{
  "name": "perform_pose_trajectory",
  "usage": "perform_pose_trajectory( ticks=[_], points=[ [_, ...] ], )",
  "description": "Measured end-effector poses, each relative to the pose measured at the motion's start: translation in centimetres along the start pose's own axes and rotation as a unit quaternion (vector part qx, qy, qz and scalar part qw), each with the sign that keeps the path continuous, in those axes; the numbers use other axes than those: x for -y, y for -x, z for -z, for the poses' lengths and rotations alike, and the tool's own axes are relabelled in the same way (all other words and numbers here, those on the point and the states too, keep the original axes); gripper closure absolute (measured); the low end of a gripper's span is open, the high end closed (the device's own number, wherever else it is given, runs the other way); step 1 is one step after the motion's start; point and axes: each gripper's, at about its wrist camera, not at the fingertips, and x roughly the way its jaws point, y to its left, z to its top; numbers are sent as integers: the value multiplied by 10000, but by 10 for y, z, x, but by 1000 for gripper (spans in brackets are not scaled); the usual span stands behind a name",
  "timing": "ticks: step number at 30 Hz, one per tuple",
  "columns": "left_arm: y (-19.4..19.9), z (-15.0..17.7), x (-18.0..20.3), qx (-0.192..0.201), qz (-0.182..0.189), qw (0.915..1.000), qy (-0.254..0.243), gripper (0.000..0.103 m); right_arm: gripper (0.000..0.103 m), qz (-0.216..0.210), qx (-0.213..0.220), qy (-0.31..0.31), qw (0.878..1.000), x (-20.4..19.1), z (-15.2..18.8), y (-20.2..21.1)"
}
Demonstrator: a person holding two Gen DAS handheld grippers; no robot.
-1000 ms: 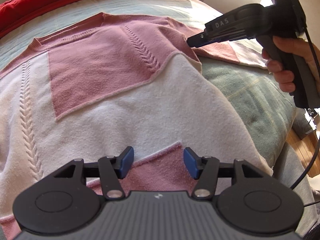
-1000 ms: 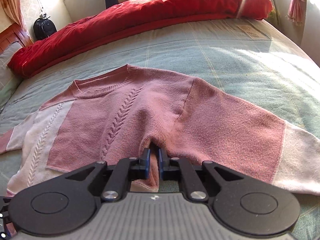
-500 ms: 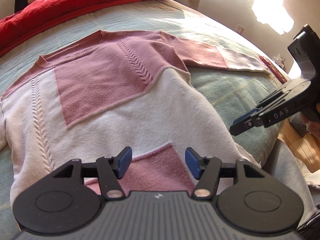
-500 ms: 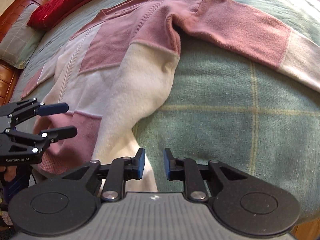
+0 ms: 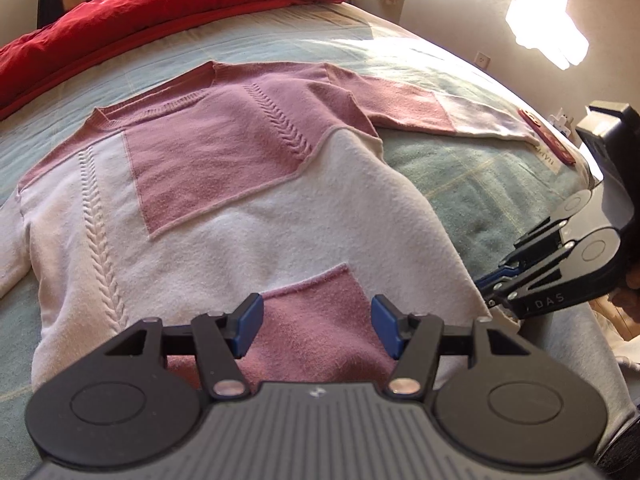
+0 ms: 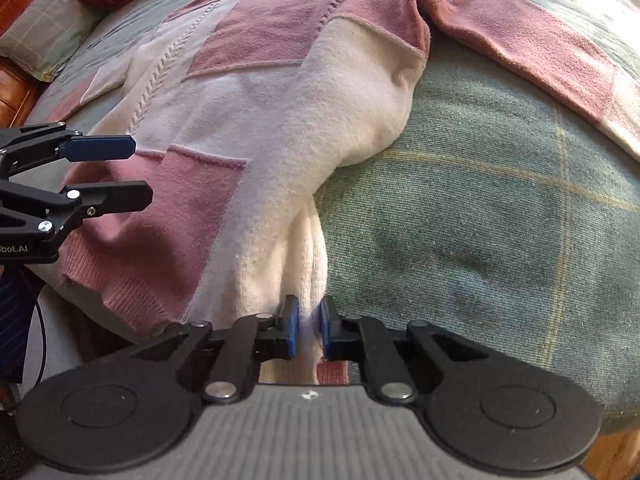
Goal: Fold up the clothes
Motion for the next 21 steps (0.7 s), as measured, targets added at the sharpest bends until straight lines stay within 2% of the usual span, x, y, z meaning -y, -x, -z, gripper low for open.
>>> perform_pose_trajectory(
  ticks=[6, 11, 13, 14, 17, 18, 21],
  points=[
    [8, 8, -6, 31, -52, 10000, -10, 42, 91, 94, 193, -107, 9997, 8, 7, 42],
    [10, 11, -12, -3, -108, 9999, 53, 42, 91, 321, 145, -330, 9988, 25, 25, 72],
    [10, 12, -14, -11, -109, 9999, 64, 42, 94, 432, 74, -386, 9983, 29, 29, 76],
    [10, 12, -15, -15, -110, 9999, 69, 42, 101, 479, 0, -423, 9980, 31, 30, 75],
    [11, 11, -15, 4, -95, 9999, 41, 42, 97, 580, -226, -559, 9965, 41, 33, 70],
    [11, 11, -15, 15, -85, 10000, 37, 42, 91, 608, -147, -540, 9966, 42, 32, 71],
    [11, 9, -15, 2, -93, 10000, 25, 42, 87, 534, 211, -596, 9966, 47, 20, 76]
  ],
)
